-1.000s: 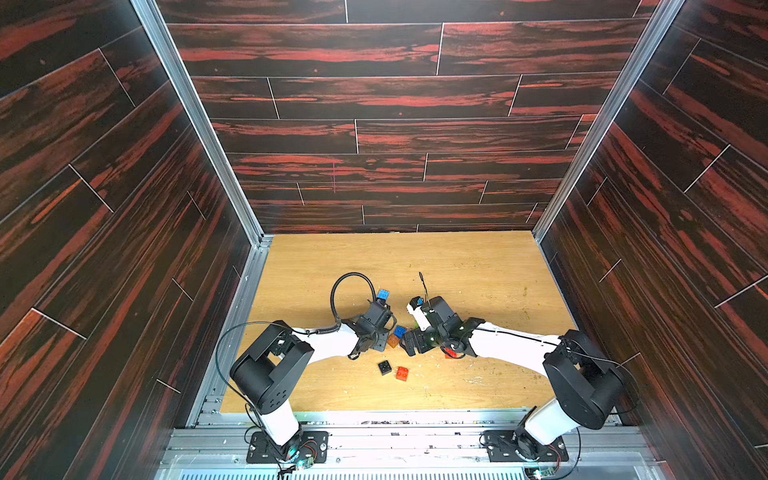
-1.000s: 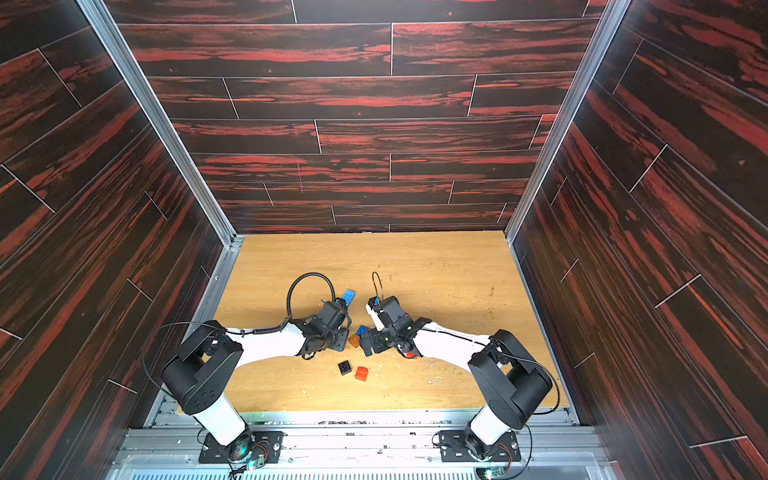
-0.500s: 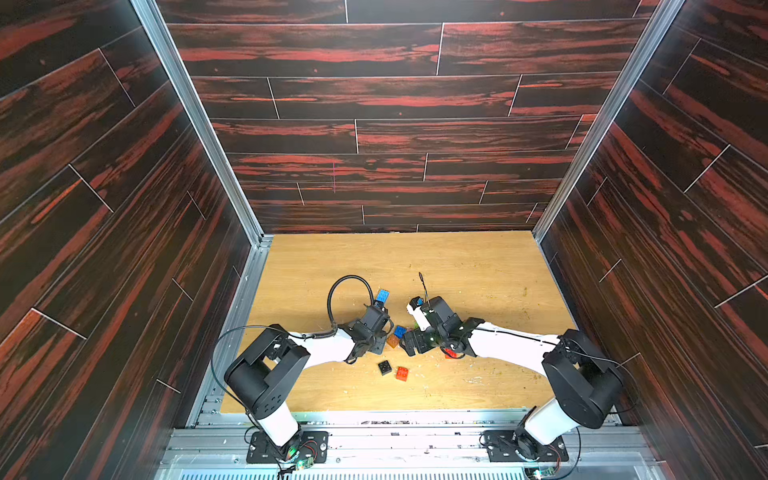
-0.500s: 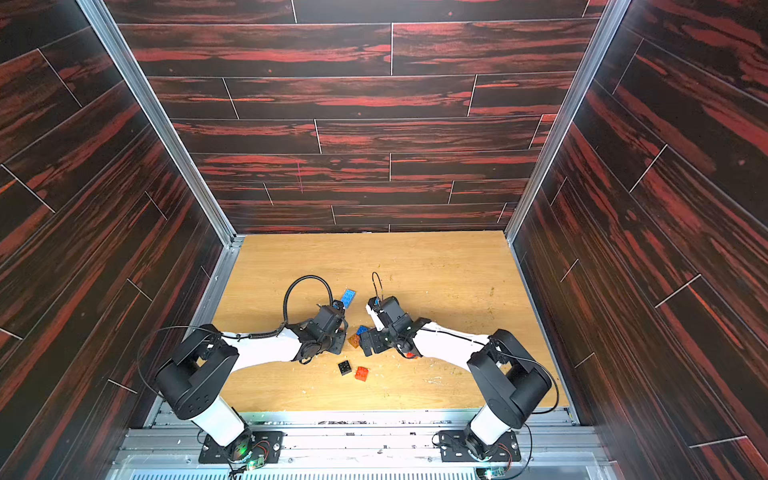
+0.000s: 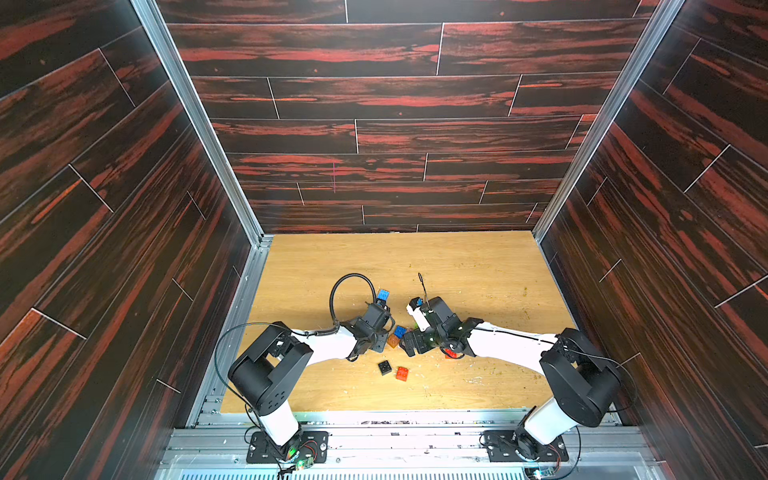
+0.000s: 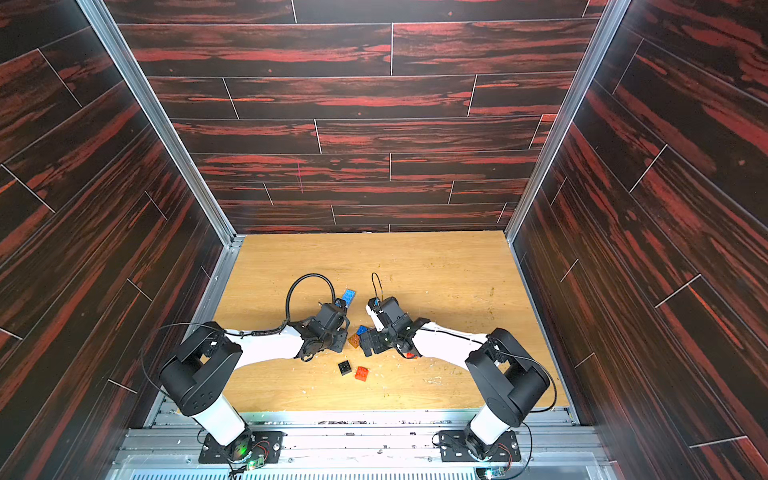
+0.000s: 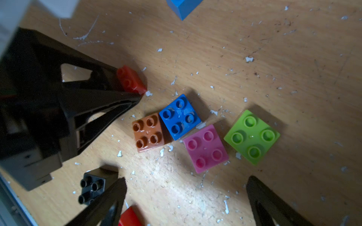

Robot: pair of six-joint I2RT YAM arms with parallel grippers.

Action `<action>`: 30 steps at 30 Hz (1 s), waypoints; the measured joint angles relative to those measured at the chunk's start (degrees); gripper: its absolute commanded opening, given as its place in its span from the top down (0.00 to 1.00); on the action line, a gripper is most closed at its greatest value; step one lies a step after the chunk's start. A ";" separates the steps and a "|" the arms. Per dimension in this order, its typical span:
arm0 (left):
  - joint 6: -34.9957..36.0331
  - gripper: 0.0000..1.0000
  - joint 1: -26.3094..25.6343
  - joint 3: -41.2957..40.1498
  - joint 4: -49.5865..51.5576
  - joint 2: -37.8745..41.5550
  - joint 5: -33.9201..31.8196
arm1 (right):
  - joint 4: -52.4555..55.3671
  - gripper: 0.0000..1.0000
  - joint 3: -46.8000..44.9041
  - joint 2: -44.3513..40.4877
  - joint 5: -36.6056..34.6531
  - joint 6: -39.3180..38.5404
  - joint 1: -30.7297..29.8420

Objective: Assemble the letter v with lego
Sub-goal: Pick up the lego brick from the center of the board.

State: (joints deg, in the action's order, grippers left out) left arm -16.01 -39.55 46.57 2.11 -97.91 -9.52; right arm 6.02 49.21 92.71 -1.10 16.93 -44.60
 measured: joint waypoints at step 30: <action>0.39 0.85 0.00 -1.11 0.92 1.79 0.72 | 0.26 0.02 0.02 0.72 -0.87 -0.04 0.00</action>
State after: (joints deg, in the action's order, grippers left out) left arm -15.62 -39.55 45.45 3.03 -96.12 -8.80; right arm 6.28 49.23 93.43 -1.98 16.88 -44.60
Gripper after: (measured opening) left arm 0.362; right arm 0.984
